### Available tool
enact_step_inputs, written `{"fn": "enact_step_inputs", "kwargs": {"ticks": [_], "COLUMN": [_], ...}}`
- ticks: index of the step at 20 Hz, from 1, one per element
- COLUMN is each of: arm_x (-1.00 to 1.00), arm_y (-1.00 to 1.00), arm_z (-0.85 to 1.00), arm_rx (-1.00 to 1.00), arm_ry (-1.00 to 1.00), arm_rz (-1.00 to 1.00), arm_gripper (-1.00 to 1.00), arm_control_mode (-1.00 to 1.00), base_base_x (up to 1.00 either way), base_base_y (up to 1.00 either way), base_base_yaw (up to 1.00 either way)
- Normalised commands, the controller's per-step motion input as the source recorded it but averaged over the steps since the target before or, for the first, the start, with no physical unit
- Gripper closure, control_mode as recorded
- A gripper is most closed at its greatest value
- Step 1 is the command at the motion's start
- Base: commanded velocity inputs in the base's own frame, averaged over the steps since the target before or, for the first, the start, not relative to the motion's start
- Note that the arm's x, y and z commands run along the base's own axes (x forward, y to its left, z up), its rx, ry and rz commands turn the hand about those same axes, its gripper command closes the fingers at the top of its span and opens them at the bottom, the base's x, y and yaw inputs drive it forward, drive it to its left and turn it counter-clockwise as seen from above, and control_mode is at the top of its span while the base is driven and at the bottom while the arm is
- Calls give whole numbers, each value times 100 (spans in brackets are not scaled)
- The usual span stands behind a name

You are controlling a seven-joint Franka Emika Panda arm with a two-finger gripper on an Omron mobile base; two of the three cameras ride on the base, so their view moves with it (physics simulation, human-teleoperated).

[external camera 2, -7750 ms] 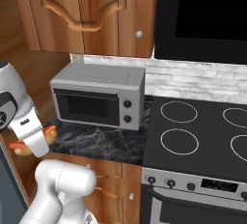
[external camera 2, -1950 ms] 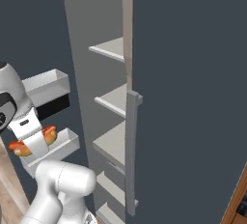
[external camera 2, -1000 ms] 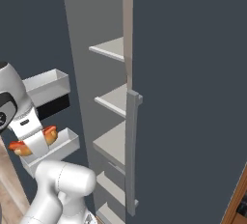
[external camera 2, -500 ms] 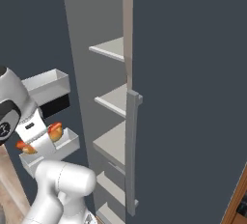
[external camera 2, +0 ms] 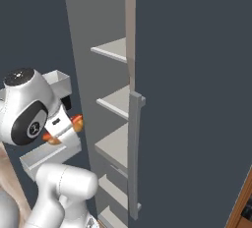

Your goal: Store the hot dog in the freezer for long-term storage. Close the freezer door after placing the cooked food.

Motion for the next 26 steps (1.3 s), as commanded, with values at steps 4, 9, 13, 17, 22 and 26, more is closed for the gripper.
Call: {"fn": "enact_step_inputs", "kwargs": {"ticks": [4,9,13,17,22,26], "arm_x": [61,76,68,64,40,27], "arm_y": [-38,-37,-18,0,0,0], "arm_z": [-11,-4,-8,-16,-23,-1], "arm_rx": [0,-5,-11,-12,-6,0], "arm_ry": [1,3,7,7,0,0], "arm_rz": [0,0,0,0,0,0], "arm_gripper": [100,100,100,100,100,100], "arm_control_mode": [-100,-100,-100,-100,-100,-100], "base_base_x": [0,0,0,0,0,0], "base_base_y": [0,0,0,0,0,0], "base_base_yaw": [0,0,0,0,0,0]}}
